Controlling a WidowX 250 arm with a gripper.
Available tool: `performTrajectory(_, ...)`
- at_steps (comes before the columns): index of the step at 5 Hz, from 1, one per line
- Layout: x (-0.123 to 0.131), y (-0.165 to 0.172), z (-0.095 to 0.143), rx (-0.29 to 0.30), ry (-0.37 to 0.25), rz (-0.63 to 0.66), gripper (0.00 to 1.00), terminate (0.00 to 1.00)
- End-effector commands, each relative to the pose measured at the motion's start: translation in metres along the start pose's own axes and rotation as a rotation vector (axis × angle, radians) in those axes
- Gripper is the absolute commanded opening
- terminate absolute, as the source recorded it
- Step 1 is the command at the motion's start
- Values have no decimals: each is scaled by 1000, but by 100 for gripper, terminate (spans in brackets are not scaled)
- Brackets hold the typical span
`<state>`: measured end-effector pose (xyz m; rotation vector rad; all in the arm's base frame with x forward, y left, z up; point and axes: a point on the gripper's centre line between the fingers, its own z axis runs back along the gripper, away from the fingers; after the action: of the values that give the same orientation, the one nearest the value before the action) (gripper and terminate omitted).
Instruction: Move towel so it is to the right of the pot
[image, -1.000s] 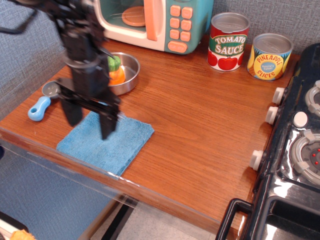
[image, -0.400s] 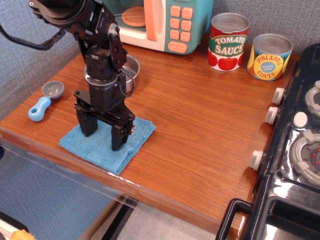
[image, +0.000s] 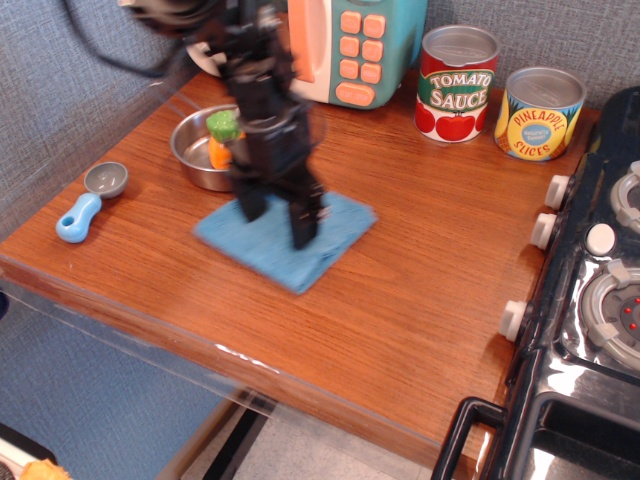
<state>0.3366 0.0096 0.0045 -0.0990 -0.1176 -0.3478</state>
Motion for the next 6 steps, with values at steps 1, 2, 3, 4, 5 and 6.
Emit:
performTrajectory(1,47,-30,-16,-45,27,-75,100,0)
performTrajectory(2,54,-27,-14,17,43,-24,100,0)
performTrajectory(3,55,-26,12,77,19,44,100,0)
performTrajectory(4,57,-29,62,99,-47,96,100,0)
performTrajectory(5,47,-25,107,78,-75,150,100,0)
performTrajectory(6,27,-20,115,59,-59,177,100,0)
